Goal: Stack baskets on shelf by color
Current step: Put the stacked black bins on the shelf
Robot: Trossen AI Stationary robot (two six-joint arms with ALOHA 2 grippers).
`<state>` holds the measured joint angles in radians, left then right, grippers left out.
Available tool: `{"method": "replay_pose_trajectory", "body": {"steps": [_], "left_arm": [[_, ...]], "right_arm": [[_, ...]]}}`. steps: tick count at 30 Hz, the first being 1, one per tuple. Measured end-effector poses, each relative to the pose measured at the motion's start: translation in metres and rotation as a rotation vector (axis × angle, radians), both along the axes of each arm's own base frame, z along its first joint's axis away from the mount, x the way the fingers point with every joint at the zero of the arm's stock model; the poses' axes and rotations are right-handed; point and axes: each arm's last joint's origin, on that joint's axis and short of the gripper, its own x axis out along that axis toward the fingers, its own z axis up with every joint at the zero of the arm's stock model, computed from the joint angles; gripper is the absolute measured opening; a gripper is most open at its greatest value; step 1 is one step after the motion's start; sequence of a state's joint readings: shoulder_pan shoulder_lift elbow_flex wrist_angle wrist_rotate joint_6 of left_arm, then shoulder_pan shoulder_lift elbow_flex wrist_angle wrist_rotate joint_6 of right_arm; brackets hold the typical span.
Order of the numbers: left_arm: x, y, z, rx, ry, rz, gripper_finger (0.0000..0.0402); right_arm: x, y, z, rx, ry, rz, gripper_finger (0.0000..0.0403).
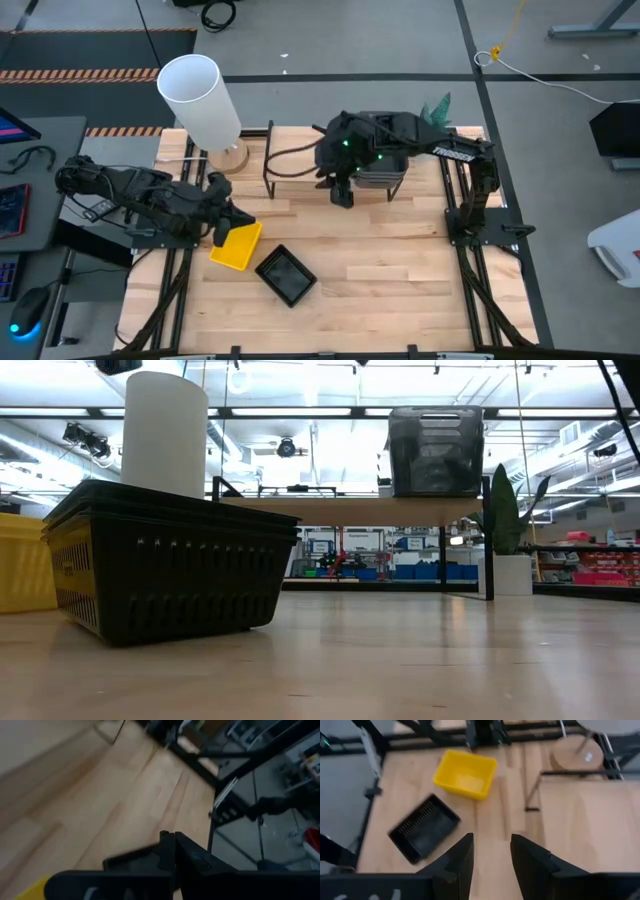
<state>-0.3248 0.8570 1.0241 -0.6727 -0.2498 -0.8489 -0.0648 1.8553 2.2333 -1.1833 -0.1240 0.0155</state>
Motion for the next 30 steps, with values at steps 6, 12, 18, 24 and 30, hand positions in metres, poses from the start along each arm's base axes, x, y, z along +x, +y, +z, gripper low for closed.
{"method": "replay_pose_trajectory", "body": {"steps": [6, 12, 18, 24, 30], "left_arm": [[-0.005, -0.002, -0.008, -0.032, 0.103, -0.085, 0.0019], [0.007, -0.008, -0.015, -0.044, 0.164, -0.154, 0.0016], [0.035, -0.022, -0.039, -0.058, 0.329, -0.291, 0.0034], [0.058, -0.032, -0.066, -0.048, 0.477, -0.323, 0.0074], [0.077, -0.037, -0.091, -0.023, 0.589, -0.305, 0.0141]], "right_arm": [[0.011, 0.035, 0.007, 0.052, -0.114, -0.031, 0.0134], [0.006, 0.068, 0.003, 0.140, -0.055, -0.200, 0.0134], [-0.004, 0.102, -0.002, 0.204, -0.007, -0.317, 0.0134], [-0.006, 0.134, -0.009, 0.204, -0.002, -0.328, 0.0134], [-0.007, 0.152, -0.017, 0.207, 0.016, -0.359, 0.0134]]}}
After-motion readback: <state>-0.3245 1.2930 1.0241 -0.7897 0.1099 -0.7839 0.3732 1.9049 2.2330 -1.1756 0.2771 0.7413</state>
